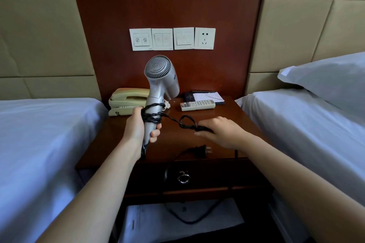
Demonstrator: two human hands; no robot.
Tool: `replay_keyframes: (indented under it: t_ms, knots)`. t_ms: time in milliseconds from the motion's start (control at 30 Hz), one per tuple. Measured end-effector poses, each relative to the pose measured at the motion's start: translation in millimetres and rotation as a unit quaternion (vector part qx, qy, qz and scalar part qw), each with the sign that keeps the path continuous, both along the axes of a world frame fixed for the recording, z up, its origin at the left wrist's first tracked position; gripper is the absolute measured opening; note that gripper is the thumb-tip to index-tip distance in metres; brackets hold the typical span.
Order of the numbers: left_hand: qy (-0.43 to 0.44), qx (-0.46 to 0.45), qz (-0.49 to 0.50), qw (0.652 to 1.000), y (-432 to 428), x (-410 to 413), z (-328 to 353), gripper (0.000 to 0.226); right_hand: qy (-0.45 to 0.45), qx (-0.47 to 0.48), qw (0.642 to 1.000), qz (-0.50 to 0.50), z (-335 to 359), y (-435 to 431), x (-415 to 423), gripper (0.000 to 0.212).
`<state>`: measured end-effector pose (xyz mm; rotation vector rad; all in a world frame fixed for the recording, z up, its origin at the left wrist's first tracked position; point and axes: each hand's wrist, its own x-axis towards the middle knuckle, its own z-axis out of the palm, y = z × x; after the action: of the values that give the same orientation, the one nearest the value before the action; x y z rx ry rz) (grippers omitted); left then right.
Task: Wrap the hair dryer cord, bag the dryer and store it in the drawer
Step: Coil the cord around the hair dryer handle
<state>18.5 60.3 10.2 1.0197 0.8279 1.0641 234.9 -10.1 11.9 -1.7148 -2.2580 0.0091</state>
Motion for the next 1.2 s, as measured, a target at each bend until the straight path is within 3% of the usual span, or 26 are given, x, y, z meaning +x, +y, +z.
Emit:
replay_keyframes:
  t_ms: [100, 233, 300, 400, 767, 1000, 1200]
  knots:
    - [0.021, -0.012, 0.049, 0.998, 7.6, -4.1, -4.4, 0.039, 0.008, 0.015, 1.000, -0.011, 4.0, 1.8, -2.5, 0.036]
    - [0.023, -0.029, 0.071, 0.997, 16.6, -7.4, -6.3, 0.037, 0.148, 0.037, 0.988, -0.001, 5.3, 7.8, 7.8, 0.047]
    - [0.024, -0.042, 0.076, 0.996, 22.2, -9.7, -8.0, 0.036, 0.174, 0.047, 0.983, -0.020, 3.7, 11.1, 12.2, 0.051]
    - [0.035, -0.057, 0.083, 0.994, 25.6, -10.3, -10.6, 0.033, 0.150, 0.074, 0.986, -0.013, 4.5, 11.3, 16.5, 0.035]
    - [0.007, -0.078, 0.098, 0.992, 31.5, -5.6, -6.2, 0.042, 0.185, 0.118, 0.972, -0.086, 19.3, 6.7, 60.0, 0.047]
    - [0.002, -0.101, 0.151, 0.983, 40.3, -31.8, -15.2, 0.037, 0.220, 0.170, 0.932, -0.232, 13.5, -4.3, 97.2, 0.051]
    - [0.100, -0.098, 0.215, 0.967, 44.6, -54.7, -25.4, 0.031, 0.198, 0.110, 0.931, -0.287, -6.6, 2.0, 92.2, 0.052]
